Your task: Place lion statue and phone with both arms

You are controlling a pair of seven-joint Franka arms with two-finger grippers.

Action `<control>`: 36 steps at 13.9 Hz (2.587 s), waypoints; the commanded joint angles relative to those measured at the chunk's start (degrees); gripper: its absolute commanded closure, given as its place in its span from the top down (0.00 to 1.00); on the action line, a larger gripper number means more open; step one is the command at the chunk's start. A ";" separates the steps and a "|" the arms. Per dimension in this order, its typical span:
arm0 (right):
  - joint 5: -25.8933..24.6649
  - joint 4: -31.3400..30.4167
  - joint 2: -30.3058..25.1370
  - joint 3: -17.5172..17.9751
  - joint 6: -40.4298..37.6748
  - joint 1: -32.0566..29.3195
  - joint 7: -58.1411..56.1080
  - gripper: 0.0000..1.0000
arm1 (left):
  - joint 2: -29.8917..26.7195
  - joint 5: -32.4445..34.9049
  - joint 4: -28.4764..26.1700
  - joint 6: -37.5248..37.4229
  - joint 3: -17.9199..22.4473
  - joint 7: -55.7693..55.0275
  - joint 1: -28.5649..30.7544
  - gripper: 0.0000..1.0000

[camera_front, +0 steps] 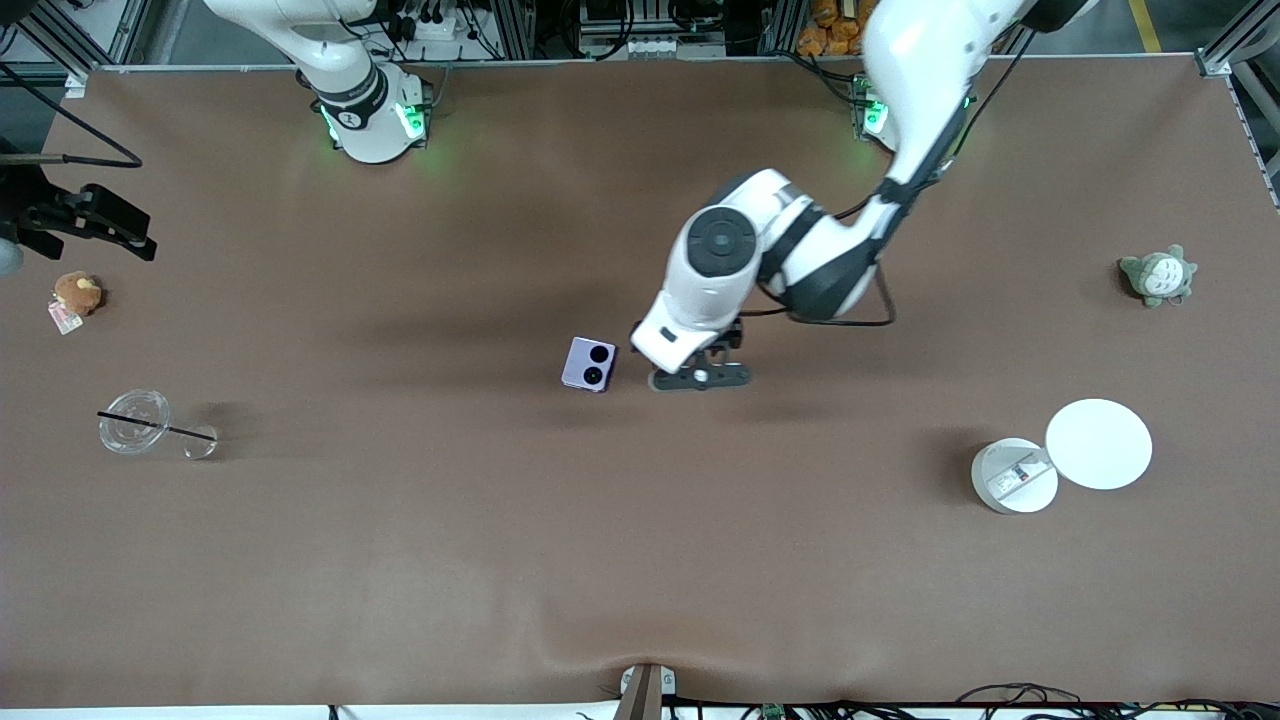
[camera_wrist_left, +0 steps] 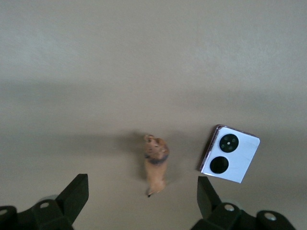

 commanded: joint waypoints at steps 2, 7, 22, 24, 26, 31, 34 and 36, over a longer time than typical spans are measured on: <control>0.95 0.53 2.65 -0.49 -0.17 -0.43 -0.67 1.00 | 3.27 2.63 2.41 0.70 1.52 -1.92 -2.15 1.00; -0.02 1.06 4.85 -0.58 -0.16 -0.78 0.03 1.00 | 6.96 4.29 2.33 4.13 2.13 -2.10 -3.21 0.95; 15.36 0.80 10.11 -0.31 -3.60 7.11 14.88 1.00 | 4.08 7.46 1.80 0.20 2.66 -1.75 -1.29 0.00; 16.50 0.80 12.23 -0.31 -1.59 11.59 16.02 1.00 | 1.27 7.99 1.80 -2.62 2.66 1.04 1.60 0.00; 16.50 0.62 14.86 -0.40 2.89 16.60 22.23 1.00 | -0.85 7.99 1.54 -5.35 2.57 5.00 5.47 0.00; 16.06 -0.43 22.15 -0.40 13.69 25.48 28.51 1.00 | -2.53 8.08 0.83 -7.47 2.57 13.35 13.91 0.00; 16.06 -1.48 28.47 -0.40 20.81 29.70 30.71 1.00 | -1.91 8.16 0.22 -7.03 2.40 20.81 20.05 0.00; 16.24 -5.33 30.16 -0.40 29.14 32.78 31.15 1.00 | -1.65 8.08 -0.05 -5.98 2.40 26.70 23.05 0.00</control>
